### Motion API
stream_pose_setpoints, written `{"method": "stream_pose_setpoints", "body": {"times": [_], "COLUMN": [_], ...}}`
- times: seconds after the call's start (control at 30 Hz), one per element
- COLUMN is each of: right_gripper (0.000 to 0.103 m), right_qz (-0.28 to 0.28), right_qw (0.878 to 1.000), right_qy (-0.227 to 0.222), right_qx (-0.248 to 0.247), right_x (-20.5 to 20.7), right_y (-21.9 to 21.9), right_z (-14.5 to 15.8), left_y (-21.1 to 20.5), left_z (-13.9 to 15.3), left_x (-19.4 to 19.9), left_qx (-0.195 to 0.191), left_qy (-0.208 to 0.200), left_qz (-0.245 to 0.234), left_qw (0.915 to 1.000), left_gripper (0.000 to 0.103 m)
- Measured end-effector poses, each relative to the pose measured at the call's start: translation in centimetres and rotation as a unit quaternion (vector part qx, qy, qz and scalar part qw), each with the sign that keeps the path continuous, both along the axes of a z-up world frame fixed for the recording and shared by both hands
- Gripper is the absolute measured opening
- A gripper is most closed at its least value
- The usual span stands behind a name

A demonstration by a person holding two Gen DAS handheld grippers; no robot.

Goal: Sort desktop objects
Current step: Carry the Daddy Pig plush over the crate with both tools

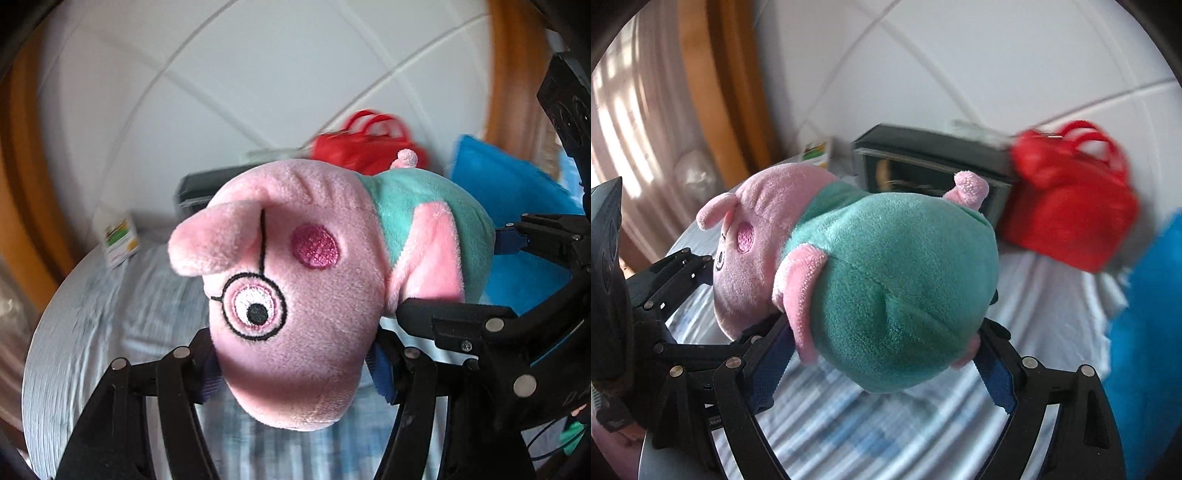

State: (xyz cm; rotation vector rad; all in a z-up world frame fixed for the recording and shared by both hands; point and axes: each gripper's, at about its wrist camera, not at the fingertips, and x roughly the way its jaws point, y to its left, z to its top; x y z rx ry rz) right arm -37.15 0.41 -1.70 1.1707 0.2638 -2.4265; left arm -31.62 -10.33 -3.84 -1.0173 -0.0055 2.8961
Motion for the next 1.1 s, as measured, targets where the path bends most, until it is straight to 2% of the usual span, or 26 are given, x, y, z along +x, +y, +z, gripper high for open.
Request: {"method": "stream_pose_setpoints", "body": {"times": [0.2,0.47,0.9,1.1], "right_gripper": [0.090,0.090,0.090,0.090], "right_qz": [-0.075,-0.143,-0.202,-0.236], "right_qw": [0.997,0.987,0.972,0.961], "right_qy": [0.032,0.066,0.122,0.143], "right_qx": [-0.001,-0.007,-0.010,-0.013], "right_x": [5.7,11.3,17.7,20.4], "right_y": [8.5,16.9,26.1,31.8], "right_z": [3.5,6.7,11.5,13.3], "left_y": [8.1,17.1,29.3,36.1], "left_z": [3.5,6.6,12.3,14.5], "left_x": [2.0,4.0,6.9,7.4], "left_qx": [-0.011,-0.014,-0.021,-0.026], "left_qy": [0.033,0.070,0.123,0.127], "left_qz": [-0.071,-0.141,-0.202,-0.236], "left_qw": [0.9968,0.9874,0.9715,0.9631], "left_gripper": [0.063,0.063,0.064,0.064]}}
